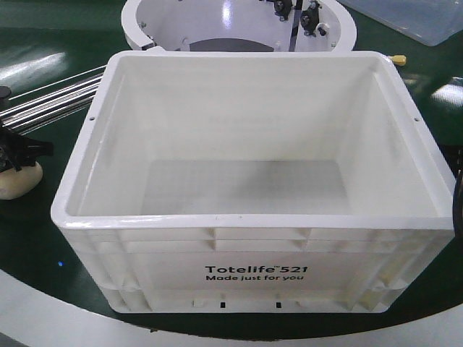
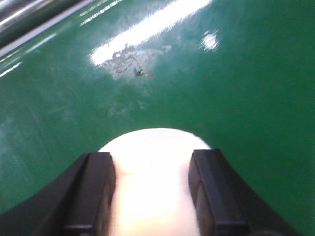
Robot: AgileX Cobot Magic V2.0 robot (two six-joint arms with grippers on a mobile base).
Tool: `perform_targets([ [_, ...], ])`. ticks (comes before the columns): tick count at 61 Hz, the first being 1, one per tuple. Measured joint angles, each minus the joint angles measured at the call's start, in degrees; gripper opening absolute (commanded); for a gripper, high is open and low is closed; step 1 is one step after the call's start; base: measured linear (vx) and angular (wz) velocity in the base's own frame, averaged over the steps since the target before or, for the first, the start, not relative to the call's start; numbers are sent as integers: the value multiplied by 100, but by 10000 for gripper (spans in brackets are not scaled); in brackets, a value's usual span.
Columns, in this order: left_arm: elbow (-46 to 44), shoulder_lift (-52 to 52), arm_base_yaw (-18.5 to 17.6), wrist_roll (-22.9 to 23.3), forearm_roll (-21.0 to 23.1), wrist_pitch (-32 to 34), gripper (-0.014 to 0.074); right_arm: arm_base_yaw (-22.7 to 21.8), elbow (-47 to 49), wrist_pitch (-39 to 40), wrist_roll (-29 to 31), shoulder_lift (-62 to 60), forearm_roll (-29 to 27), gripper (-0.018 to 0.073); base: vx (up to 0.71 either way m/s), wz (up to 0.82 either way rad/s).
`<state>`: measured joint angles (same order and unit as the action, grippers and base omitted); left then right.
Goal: Place moving items into box and shelve
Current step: 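Grasp the cream ball with the left gripper and pink ball with the right, then carry both balls over the tote and release them inside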
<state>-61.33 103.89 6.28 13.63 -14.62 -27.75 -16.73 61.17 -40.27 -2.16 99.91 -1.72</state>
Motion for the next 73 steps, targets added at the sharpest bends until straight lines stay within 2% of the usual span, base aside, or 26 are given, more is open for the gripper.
perform_targets([
  [7, -94, 294, 0, 0, -122, -49, 422, 0, 22, 12, 6, 87, 0, 456, 0, 0],
  [12, -153, 385, 0, -5, -137, -133, 330, 0, 37, 39, 6, 196, 0, 364, 0, 0],
  [23, -174, 342, 0, -50, -42, -241, -8, -1, 88, 170, 6, 376, -1, 57, 0, 0],
  [26, -174, 316, 0, -61, -17, -277, -9, -1, 100, 191, 6, 399, -1, -17, 0, 0],
  [38, -168, 113, 0, -68, 51, -457, -8, -1, 192, 119, 6, 370, -5, -11, 0, 0],
  [50, -6, -442, 0, -68, 210, -1040, -7, -1, 368, -280, 39, -12, -5, -8, 0, 0],
  [58, 62, -1127, 0, -68, 278, -1330, -7, -1, 612, -448, 51, -518, -26, -8, 0, 0],
  [73, 36, -2646, 0, -68, 473, -1162, -7, -1, 1205, -550, 131, -1604, -128, -8, 0, 0],
])
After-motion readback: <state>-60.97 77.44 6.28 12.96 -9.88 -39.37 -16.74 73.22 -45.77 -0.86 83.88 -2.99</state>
